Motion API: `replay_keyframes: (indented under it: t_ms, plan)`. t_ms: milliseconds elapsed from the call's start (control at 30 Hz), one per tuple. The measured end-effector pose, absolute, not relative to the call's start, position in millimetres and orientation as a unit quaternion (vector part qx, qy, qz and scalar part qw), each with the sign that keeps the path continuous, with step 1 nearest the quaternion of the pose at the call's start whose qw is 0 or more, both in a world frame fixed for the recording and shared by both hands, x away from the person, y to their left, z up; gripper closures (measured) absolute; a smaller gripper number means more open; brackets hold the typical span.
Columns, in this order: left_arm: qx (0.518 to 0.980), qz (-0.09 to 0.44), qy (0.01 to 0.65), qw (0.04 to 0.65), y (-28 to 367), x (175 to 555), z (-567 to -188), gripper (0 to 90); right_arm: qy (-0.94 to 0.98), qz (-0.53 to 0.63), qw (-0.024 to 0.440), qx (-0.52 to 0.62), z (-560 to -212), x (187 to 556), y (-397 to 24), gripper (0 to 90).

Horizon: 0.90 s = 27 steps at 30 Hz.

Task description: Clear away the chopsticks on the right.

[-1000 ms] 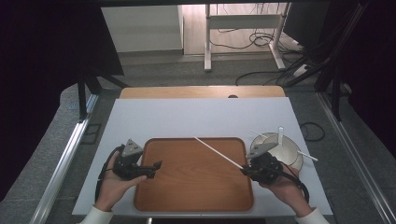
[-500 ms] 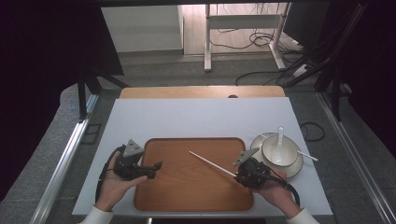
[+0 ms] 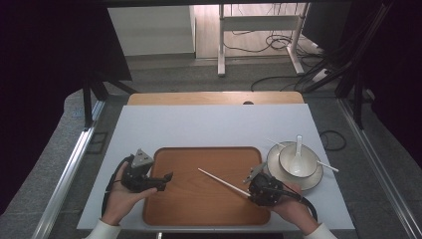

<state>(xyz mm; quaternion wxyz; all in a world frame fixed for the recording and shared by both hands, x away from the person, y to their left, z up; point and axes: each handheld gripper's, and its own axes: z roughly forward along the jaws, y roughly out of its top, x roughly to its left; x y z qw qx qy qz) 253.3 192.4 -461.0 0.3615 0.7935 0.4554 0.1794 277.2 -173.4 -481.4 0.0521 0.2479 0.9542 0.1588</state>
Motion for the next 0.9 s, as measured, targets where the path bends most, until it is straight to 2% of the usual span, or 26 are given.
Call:
replay_keyframes:
  t_ms: [567, 667, 800, 900]
  plan:
    - [0.795, 0.179, 0.455, 0.359, 192, 253, -462, 17.9, 0.964, 0.125, 0.042, 0.233, -490, 276, -169, 80.8]
    - [0.795, 0.179, 0.454, 0.361, 192, 253, -461, 17.9, 0.964, 0.125, 0.041, 0.231, -489, 275, -169, 74.9]
    - [0.793, 0.178, 0.456, 0.363, 193, 253, -461, 18.0, 0.963, 0.147, 0.057, 0.218, -482, 271, -166, 56.7]
    - [0.793, 0.178, 0.457, 0.362, 193, 253, -461, 18.0, 0.960, 0.167, 0.066, 0.213, -479, 270, -162, 46.4]
